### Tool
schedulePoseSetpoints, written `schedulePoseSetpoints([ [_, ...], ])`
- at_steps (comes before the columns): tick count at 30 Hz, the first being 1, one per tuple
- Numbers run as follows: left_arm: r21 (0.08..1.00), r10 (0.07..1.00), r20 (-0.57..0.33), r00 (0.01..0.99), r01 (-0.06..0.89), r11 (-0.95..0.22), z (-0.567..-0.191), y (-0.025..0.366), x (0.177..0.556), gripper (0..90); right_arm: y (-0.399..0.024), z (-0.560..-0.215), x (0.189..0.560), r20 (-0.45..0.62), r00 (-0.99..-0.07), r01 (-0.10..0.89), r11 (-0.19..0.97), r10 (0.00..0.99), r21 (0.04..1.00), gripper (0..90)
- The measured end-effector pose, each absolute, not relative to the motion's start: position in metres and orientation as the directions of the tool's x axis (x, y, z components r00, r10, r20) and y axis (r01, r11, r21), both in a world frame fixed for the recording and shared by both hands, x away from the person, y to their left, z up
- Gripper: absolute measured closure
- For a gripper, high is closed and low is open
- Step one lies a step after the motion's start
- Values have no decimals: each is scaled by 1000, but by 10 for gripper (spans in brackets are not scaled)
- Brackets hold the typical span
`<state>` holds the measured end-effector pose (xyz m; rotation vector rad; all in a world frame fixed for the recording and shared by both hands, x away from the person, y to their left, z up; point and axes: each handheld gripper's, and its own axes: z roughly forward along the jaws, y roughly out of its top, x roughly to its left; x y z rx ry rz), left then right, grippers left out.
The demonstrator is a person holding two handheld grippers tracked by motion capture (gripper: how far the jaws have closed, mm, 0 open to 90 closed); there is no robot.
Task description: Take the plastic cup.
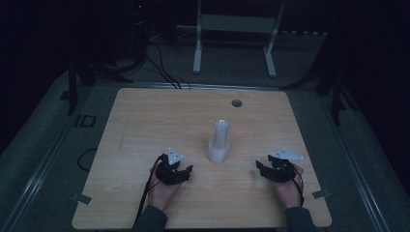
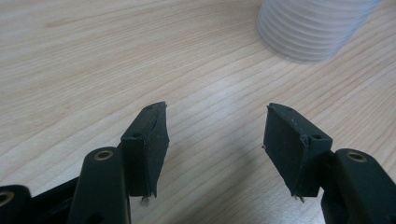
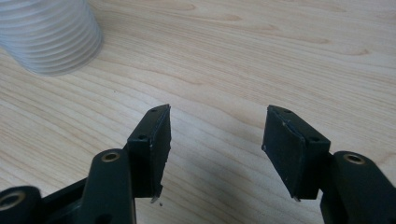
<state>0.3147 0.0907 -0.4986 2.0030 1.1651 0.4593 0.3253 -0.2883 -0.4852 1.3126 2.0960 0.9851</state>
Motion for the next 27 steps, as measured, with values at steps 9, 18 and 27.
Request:
schedulePoseSetpoints([
  [9,758,845,-91,528,586,-284,-497,91,314,381,-286,-482,322,-7,-441,552,277,898,786,410],
  [18,774,828,-68,556,554,-308,-488,90,312,411,-279,-467,315,-2,-468,513,274,884,813,412],
  [27,772,813,-67,579,546,-326,-480,88,313,442,-266,-452,311,-18,-517,467,299,856,832,407],
])
